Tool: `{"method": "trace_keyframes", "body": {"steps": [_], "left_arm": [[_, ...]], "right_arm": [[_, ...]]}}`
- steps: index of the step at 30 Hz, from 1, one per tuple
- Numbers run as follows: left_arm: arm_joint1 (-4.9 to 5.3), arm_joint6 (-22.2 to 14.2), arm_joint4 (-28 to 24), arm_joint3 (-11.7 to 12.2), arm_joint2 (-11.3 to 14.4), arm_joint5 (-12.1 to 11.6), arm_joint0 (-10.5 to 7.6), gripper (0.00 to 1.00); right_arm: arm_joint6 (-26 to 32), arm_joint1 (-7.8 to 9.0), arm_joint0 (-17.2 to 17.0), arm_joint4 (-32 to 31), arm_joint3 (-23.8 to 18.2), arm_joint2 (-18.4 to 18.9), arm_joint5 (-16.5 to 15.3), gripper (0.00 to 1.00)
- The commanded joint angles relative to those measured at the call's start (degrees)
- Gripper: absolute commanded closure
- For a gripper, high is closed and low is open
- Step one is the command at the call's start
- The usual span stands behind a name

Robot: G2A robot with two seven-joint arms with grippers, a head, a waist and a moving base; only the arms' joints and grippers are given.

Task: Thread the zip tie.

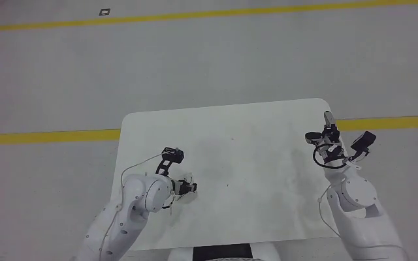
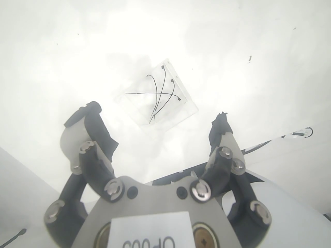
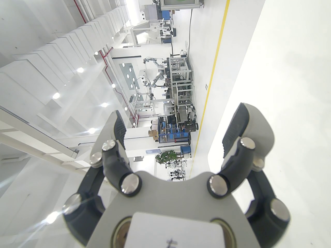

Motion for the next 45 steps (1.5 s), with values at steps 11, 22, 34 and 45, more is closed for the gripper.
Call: {"method": "trace_keyframes", "body": {"steps": [11, 22, 34, 45], "left_arm": [[-0.1, 1.1, 0.6, 1.0, 0.4, 1.4, -0.36, 0.0], [-0.53, -1.1, 5.1, 1.5, 4.1, 2.6, -2.36, 0.0], [-0.69, 0.3, 5.6, 2.5, 4.8, 1.6, -2.59, 0.0], [-0.82, 1.0, 5.4, 3.2, 4.9, 1.2, -3.03, 0.52]], "right_arm": [[0.0, 0.0, 0.0, 0.0, 0.0, 0.0, 0.0, 0.0], [0.0, 0.0, 0.0, 0.0, 0.0, 0.0, 0.0, 0.0], [0.0, 0.0, 0.0, 0.0, 0.0, 0.0, 0.0, 0.0], [0.0, 0.0, 0.0, 0.0, 0.0, 0.0, 0.0, 0.0]]}}
